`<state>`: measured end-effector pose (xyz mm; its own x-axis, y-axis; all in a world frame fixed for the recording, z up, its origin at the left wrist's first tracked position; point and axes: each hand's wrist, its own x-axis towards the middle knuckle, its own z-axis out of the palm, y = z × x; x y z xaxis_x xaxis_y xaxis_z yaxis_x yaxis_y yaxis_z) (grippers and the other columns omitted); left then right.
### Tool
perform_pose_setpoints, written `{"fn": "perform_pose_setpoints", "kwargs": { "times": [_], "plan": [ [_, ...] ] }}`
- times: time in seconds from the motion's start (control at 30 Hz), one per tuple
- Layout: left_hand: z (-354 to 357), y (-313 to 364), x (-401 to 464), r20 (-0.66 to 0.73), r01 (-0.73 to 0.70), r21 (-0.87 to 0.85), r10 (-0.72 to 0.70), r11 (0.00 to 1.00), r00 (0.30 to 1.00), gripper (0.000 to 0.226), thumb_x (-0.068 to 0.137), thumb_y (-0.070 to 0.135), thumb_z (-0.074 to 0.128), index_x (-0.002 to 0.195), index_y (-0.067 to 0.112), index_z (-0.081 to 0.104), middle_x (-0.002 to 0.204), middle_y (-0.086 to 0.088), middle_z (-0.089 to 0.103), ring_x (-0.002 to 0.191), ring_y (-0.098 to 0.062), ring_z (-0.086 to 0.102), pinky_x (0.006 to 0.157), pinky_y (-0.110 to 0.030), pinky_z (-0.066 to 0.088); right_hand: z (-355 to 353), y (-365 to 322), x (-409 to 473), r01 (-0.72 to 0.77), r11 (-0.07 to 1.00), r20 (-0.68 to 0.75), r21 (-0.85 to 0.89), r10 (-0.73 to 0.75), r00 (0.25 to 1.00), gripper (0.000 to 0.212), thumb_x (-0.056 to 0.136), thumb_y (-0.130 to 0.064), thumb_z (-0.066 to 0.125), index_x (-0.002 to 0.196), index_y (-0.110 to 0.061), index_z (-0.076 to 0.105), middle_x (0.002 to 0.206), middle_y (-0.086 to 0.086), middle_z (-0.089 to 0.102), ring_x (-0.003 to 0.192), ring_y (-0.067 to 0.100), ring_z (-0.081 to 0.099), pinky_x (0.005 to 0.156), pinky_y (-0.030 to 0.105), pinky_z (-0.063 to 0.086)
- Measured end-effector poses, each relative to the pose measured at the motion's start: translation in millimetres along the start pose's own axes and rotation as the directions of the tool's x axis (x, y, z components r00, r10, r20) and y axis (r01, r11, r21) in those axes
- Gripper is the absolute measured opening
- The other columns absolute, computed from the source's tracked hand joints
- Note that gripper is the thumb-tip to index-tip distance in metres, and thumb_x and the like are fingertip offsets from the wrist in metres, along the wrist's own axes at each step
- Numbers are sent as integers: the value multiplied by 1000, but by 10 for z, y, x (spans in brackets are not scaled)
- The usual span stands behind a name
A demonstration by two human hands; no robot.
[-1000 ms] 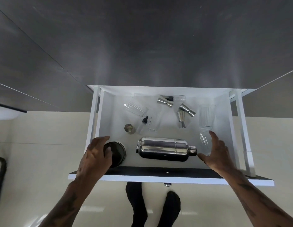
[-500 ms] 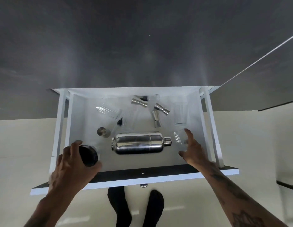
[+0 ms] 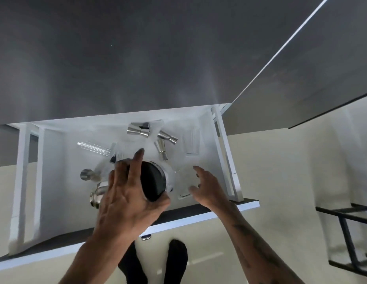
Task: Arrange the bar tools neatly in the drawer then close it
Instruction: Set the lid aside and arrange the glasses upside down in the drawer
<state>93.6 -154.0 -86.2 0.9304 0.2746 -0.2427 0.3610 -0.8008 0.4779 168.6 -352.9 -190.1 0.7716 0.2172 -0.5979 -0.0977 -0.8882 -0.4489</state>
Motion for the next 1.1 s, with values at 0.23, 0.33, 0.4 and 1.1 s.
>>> {"fn": "perform_pose_setpoints", "kwargs": {
  "times": [0.23, 0.33, 0.4, 1.1],
  "plan": [
    [585, 741, 360, 144, -159, -50, 164, 986, 976, 96, 59, 50, 78, 139, 21, 33, 126, -5, 45, 116, -25, 46, 81, -37, 53, -518, 34, -502, 429, 901, -202, 70, -408, 890, 92, 77, -26, 72, 150, -33, 18, 151, -12, 29, 133, 7, 40, 102, 21, 43],
    [784, 867, 471, 310, -128, -122, 161, 984, 937, 94, 61, 47, 80, 140, 24, 33, 126, -5, 42, 118, -24, 42, 87, -36, 51, -560, 121, -444, 341, 940, -209, 20, -330, 920, 95, 71, -25, 79, 148, -22, 24, 144, 2, 39, 119, 23, 54, 91, 36, 54],
    [866, 825, 515, 459, -108, -180, 181, 978, 870, 86, 67, 41, 78, 139, 29, 34, 129, -4, 43, 121, -23, 41, 92, -36, 49, -538, 190, -414, 300, 953, -158, -33, -301, 940, 95, 70, -28, 80, 148, -25, 26, 137, 4, 42, 107, 25, 60, 81, 37, 58],
    [1076, 164, 690, 287, 162, -326, -65, 932, 956, 16, 88, 17, 67, 93, 2, 65, 108, -20, 66, 90, -24, 61, 66, -13, 41, -389, 185, -547, 24, 999, -298, -21, -29, 954, 71, 82, -34, 70, 143, -18, 36, 136, 16, 49, 122, 37, 51, 93, 45, 47]
  ]
}}
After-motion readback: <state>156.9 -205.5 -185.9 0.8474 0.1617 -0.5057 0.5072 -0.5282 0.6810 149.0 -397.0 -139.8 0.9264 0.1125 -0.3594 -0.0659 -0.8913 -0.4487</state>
